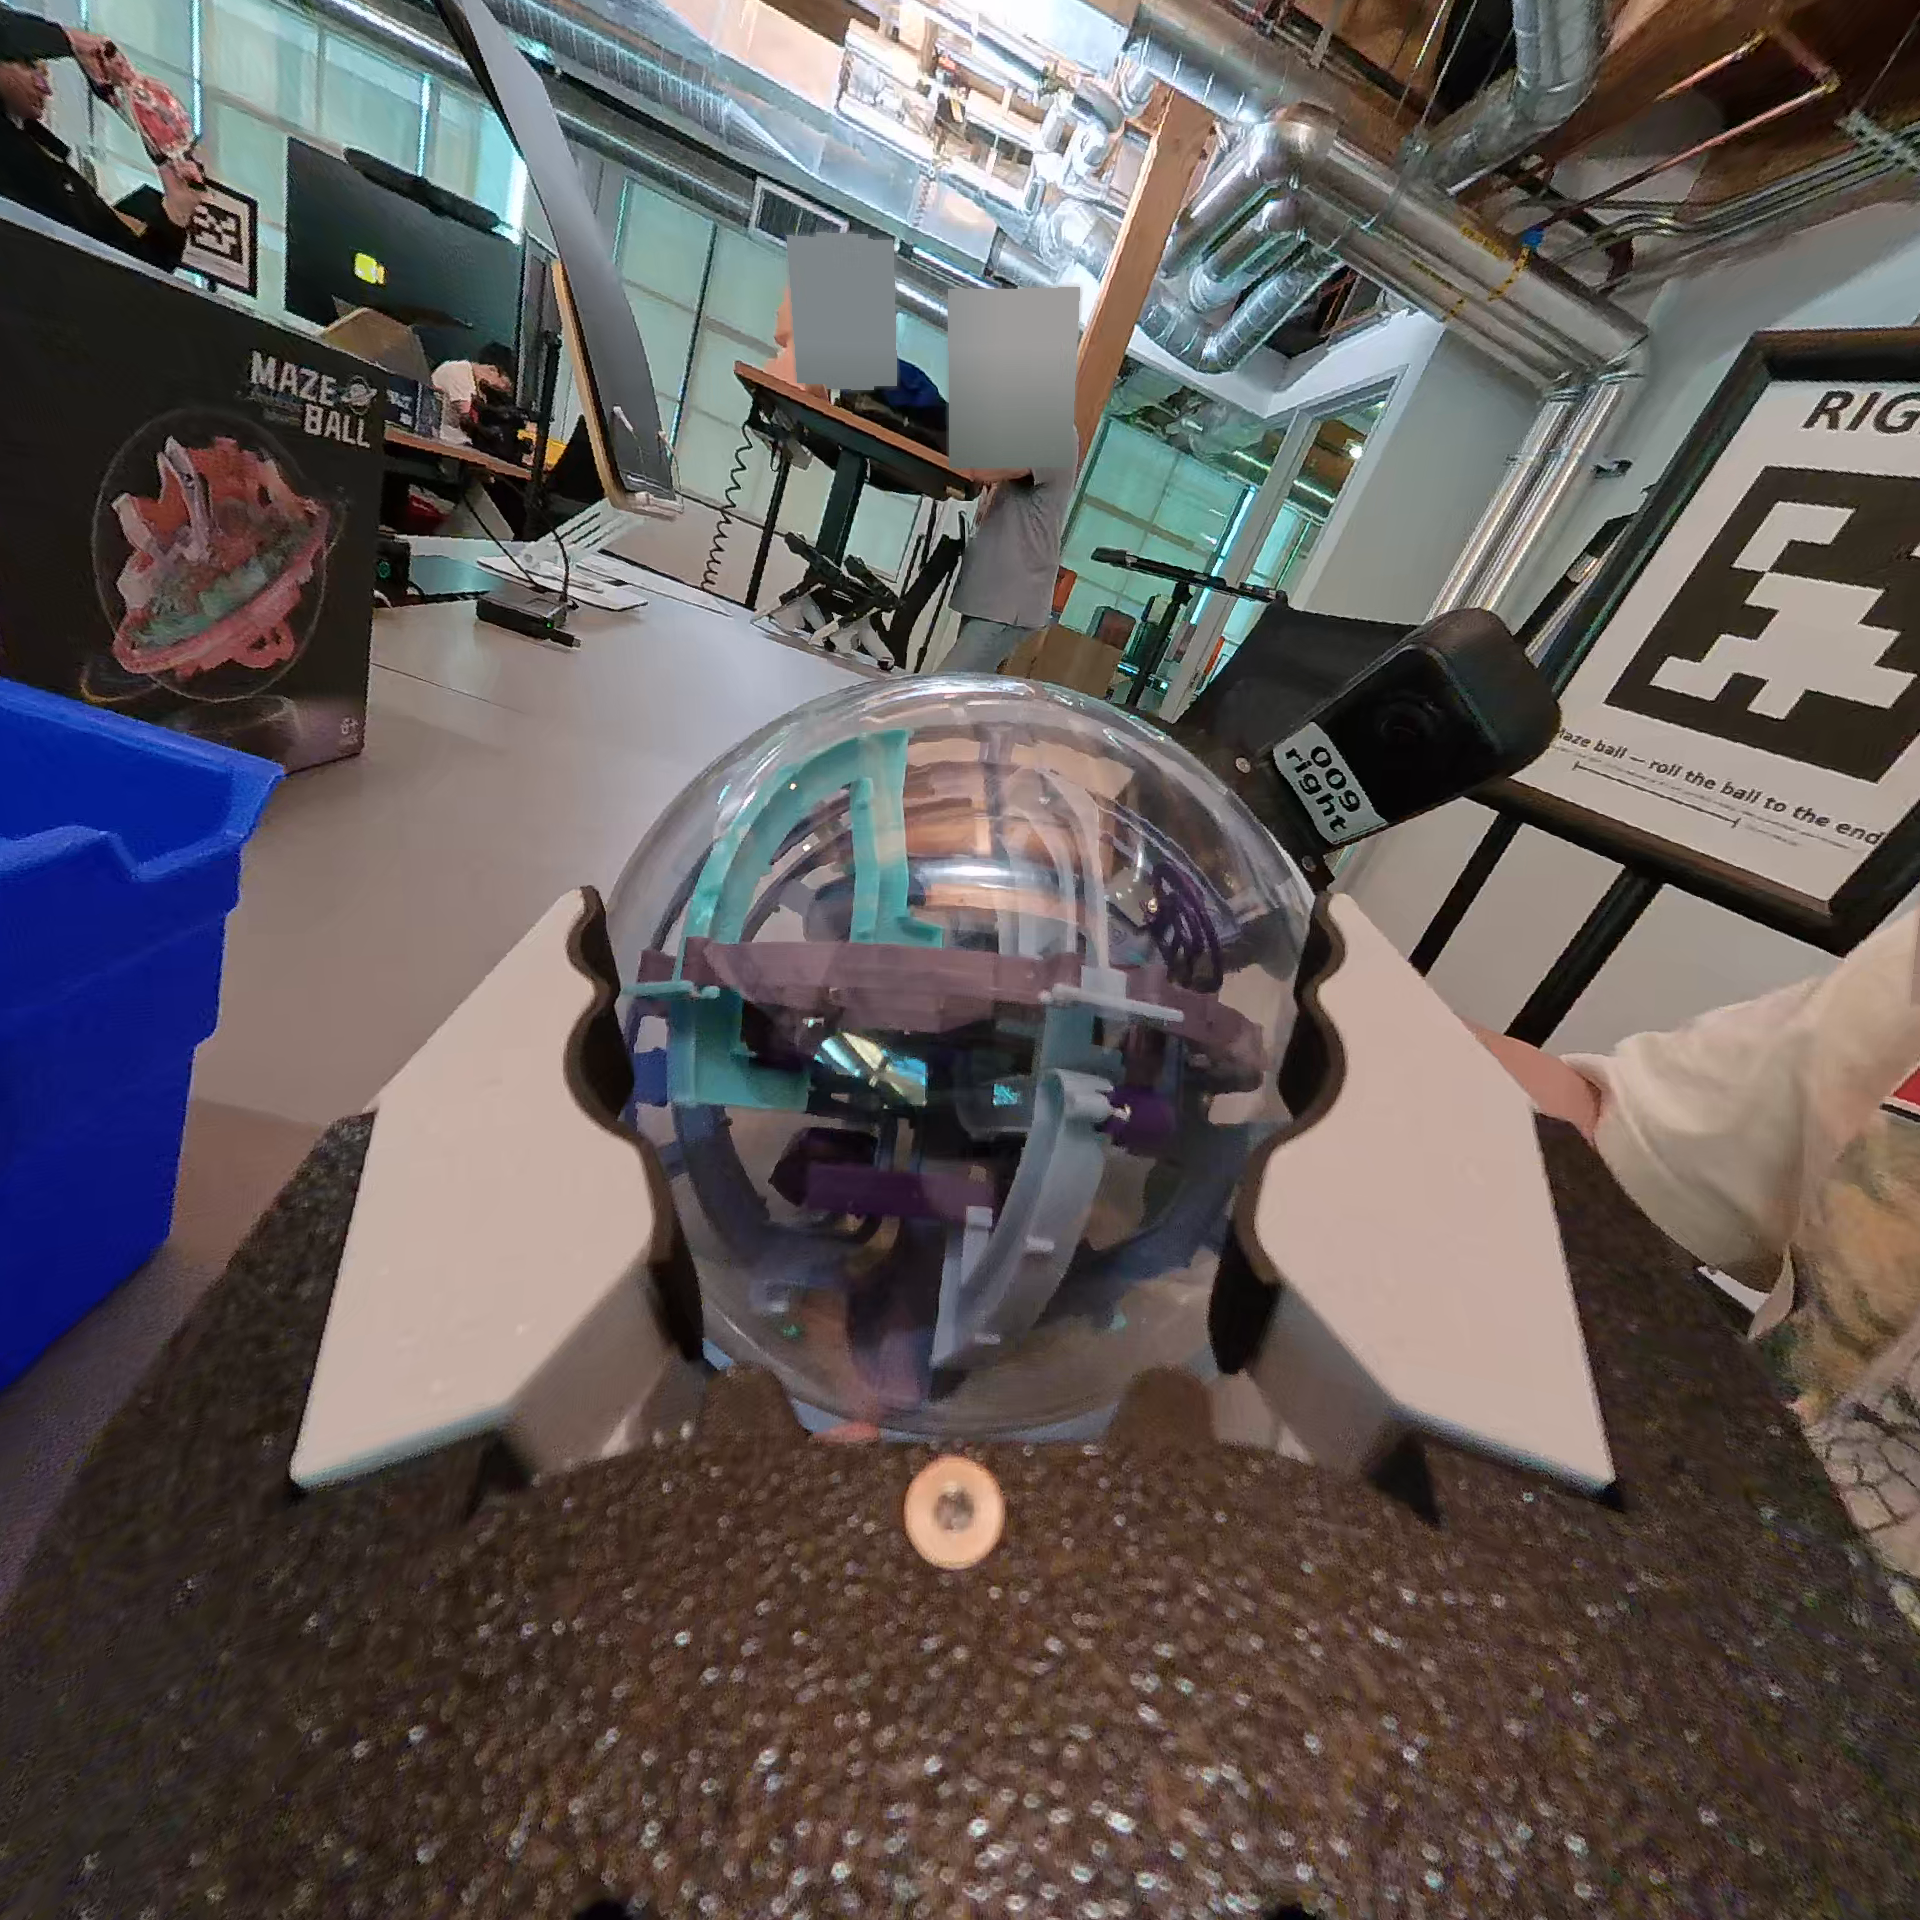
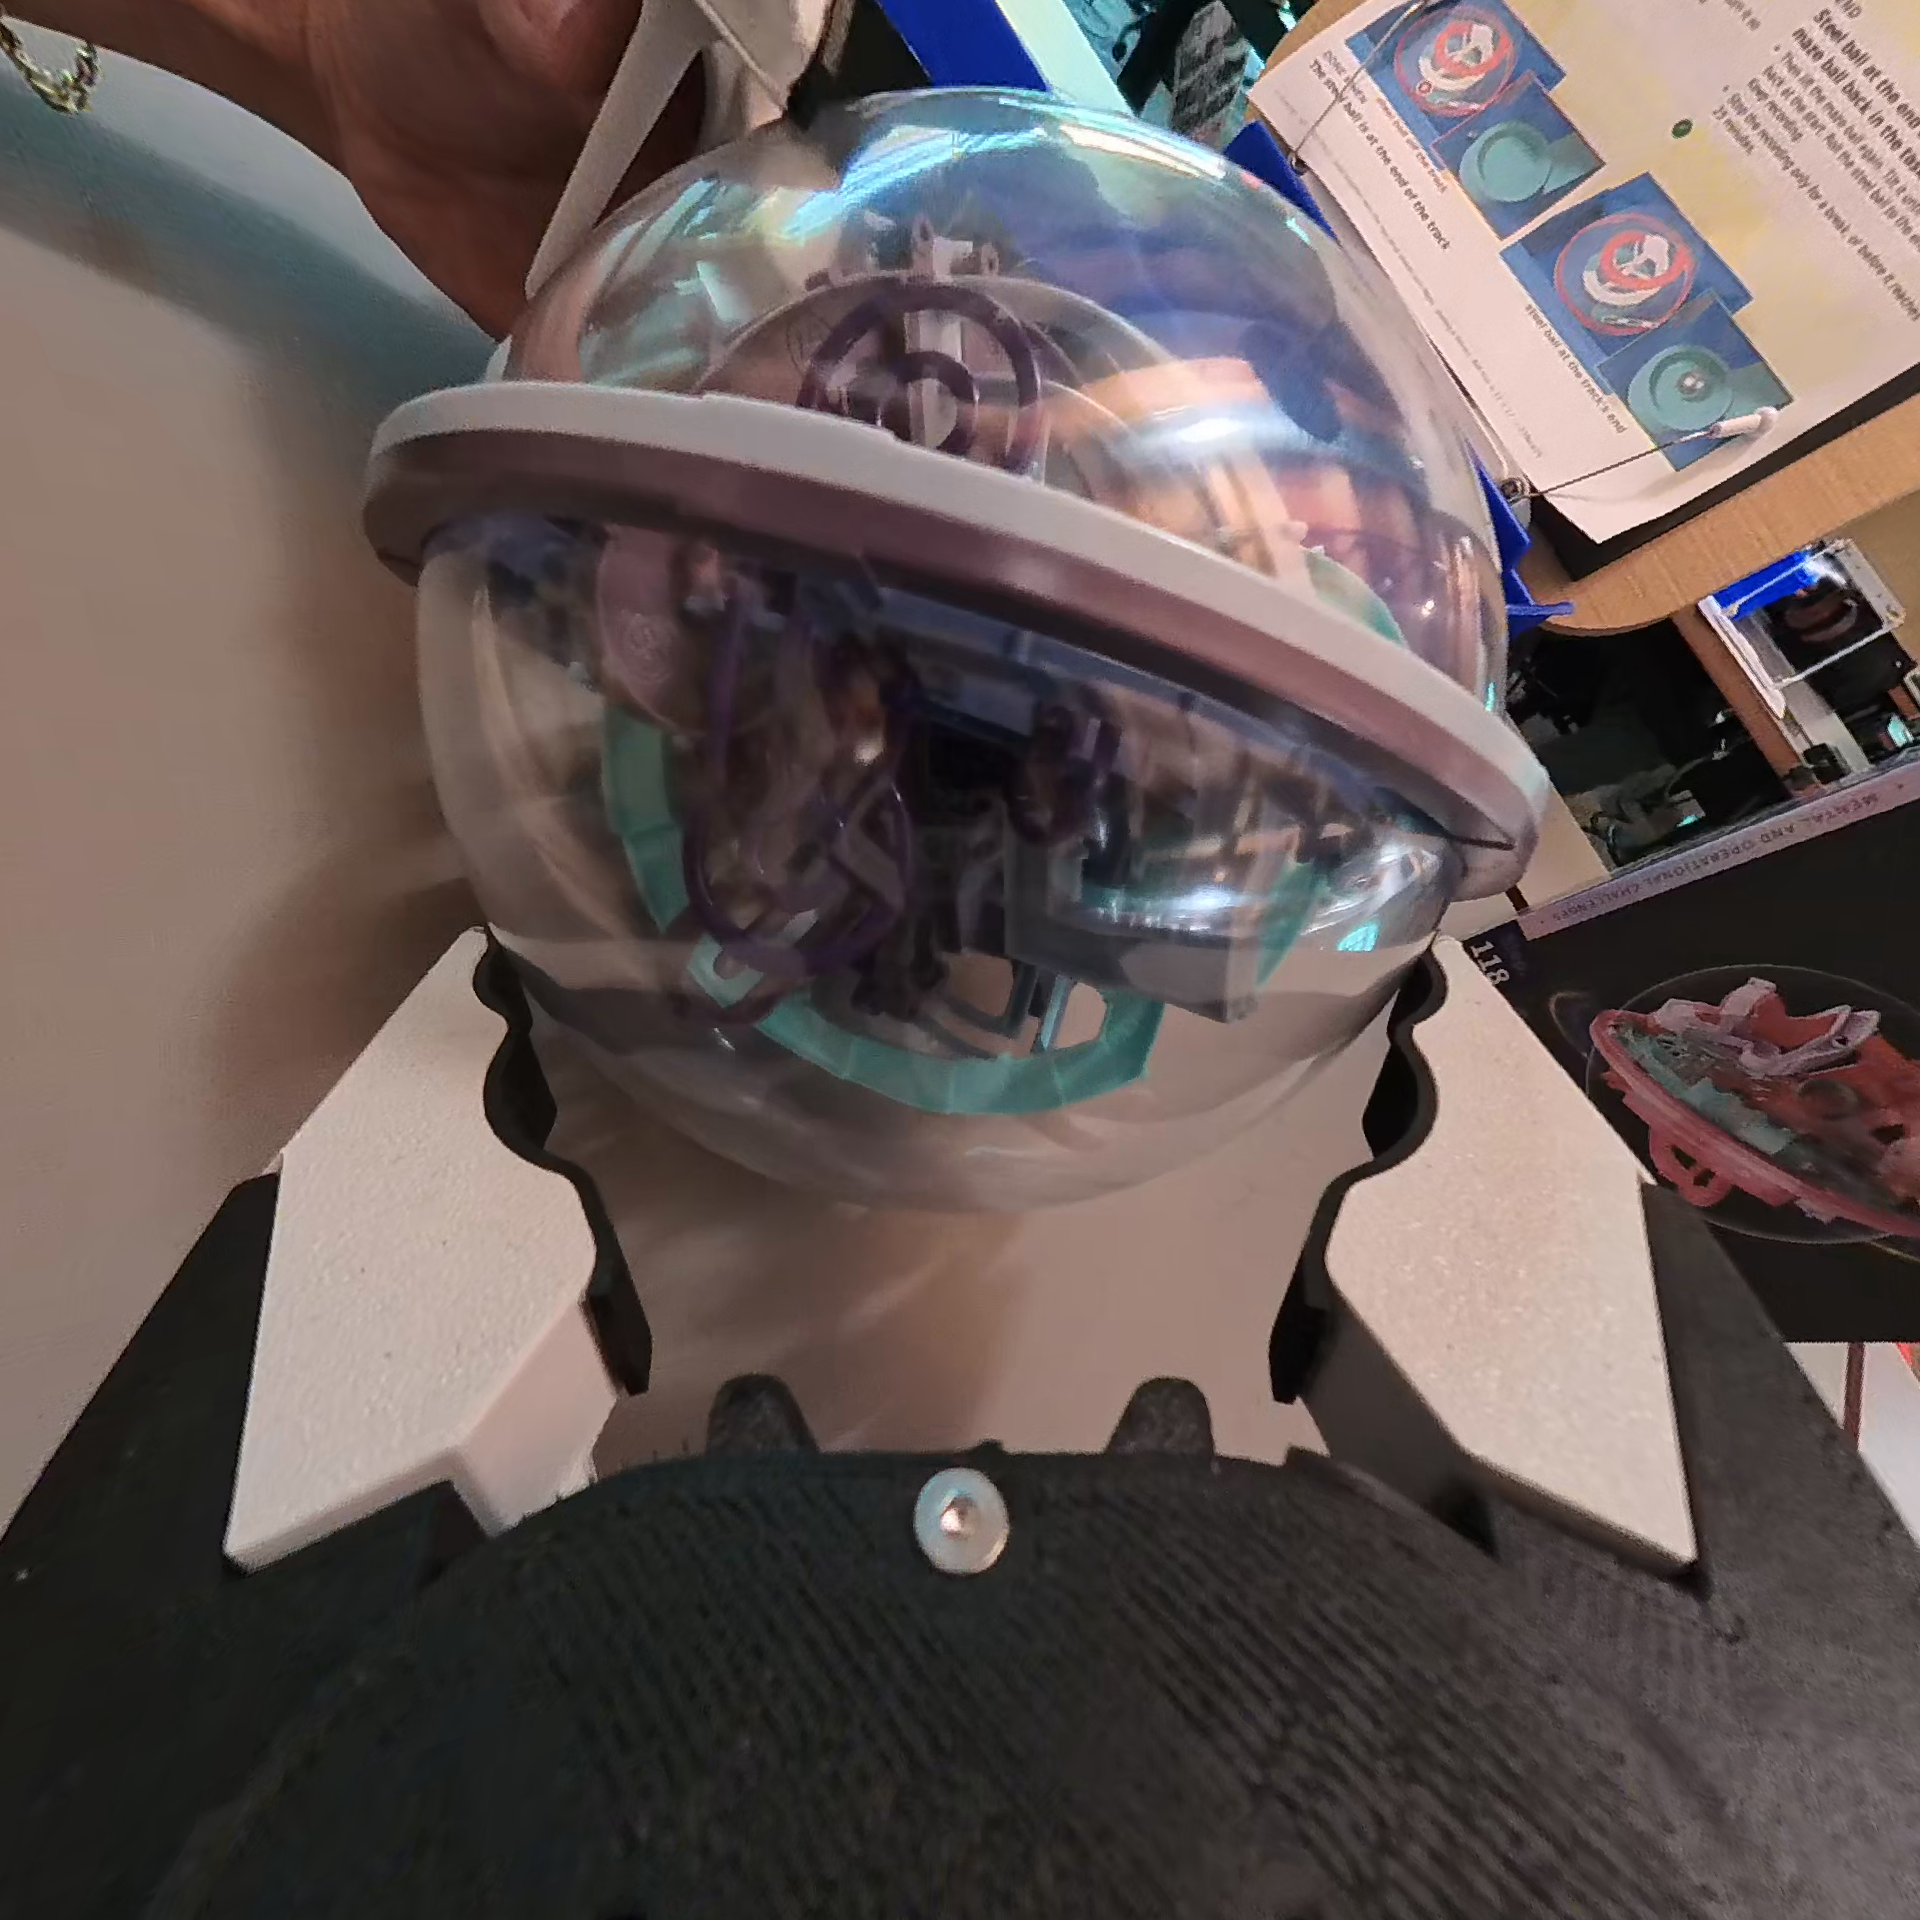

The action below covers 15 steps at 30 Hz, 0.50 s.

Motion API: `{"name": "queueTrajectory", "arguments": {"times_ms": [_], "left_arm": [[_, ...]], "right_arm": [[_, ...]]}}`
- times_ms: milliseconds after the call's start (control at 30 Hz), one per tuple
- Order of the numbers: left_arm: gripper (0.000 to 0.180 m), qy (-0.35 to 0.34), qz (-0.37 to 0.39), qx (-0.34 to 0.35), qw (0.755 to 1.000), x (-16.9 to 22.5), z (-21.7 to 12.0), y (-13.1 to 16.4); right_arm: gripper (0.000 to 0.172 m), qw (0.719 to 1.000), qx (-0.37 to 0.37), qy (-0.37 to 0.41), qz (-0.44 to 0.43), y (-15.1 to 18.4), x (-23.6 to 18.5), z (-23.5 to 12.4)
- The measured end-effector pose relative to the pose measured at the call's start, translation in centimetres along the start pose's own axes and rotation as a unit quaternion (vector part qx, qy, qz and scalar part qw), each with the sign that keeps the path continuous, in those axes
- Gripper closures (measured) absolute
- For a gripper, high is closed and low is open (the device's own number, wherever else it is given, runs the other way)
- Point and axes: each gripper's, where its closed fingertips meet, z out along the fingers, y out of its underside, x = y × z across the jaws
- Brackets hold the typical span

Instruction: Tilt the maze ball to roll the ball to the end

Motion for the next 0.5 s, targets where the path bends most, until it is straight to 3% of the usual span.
{"name": "queueTrajectory", "arguments": {"times_ms": [500], "left_arm": [[0.056,0.002,0.030,-0.009,1.000,0.65,-0.33,0.27]], "right_arm": [[0.015,1.000,0.011,0.004,-0.028,-0.06,-0.21,-0.04]]}}
